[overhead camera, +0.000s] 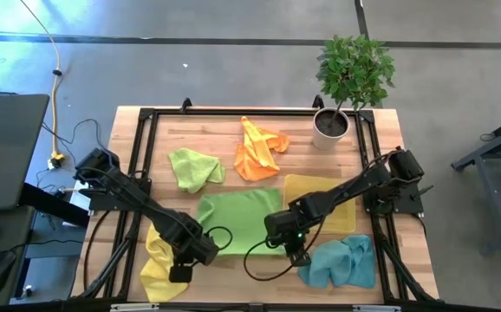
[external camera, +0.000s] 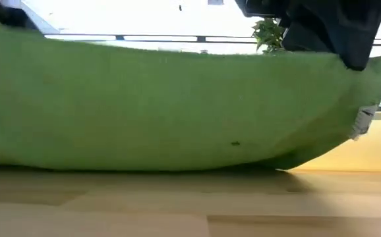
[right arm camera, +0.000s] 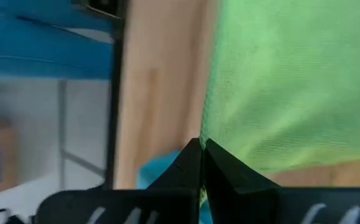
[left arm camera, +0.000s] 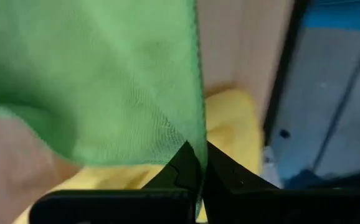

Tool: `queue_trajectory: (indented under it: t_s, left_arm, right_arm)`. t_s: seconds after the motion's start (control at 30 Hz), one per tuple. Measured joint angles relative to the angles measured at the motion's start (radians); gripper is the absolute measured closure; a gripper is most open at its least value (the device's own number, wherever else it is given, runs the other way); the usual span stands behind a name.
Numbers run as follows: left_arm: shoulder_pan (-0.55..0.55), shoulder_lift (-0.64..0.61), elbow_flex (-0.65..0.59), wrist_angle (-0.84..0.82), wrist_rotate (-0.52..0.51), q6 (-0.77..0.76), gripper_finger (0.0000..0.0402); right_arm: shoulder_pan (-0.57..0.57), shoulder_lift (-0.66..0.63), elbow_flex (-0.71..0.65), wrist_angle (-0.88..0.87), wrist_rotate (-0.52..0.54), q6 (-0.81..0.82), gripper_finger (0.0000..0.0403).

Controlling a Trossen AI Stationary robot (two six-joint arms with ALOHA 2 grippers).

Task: Fold microfiber towels
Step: Fold the bottom green microfiber cloth

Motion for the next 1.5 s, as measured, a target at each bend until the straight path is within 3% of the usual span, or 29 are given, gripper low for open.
queue_trajectory:
  t_s: [0.2, 0.53, 0.8, 1.0, 1.27, 1.5]
  left_arm:
    - [-0.003, 0.008, 0.002, 0.033, 0.016, 0.009, 0.0402]
    - [0.024, 0.007, 0.002, -0.111, -0.304, -0.065, 0.0402]
    - [0.039, 0.007, 0.002, -0.224, -0.386, -0.098, 0.0402]
    - [0.063, 0.007, 0.002, -0.26, -0.507, -0.131, 0.0402]
    - [0.131, 0.007, 0.002, -0.305, -0.57, -0.136, 0.0401]
    - [0.193, 0.006, -0.076, -0.332, -0.527, -0.191, 0.0402]
  right_arm:
    - [0.005, 0.0, -0.02, 0.08, -0.042, -0.029, 0.0403]
    - [-0.076, 0.0, -0.02, 0.089, 0.14, -0.062, 0.0403]
    - [-0.157, 0.0, -0.02, 0.05, 0.15, -0.134, 0.0403]
    - [-0.217, 0.0, -0.02, -0.025, 0.17, -0.206, 0.0403]
    - [-0.282, 0.0, -0.02, -0.085, 0.268, -0.297, 0.0402]
    - [-0.319, 0.0, -0.019, -0.129, 0.346, -0.402, 0.0402]
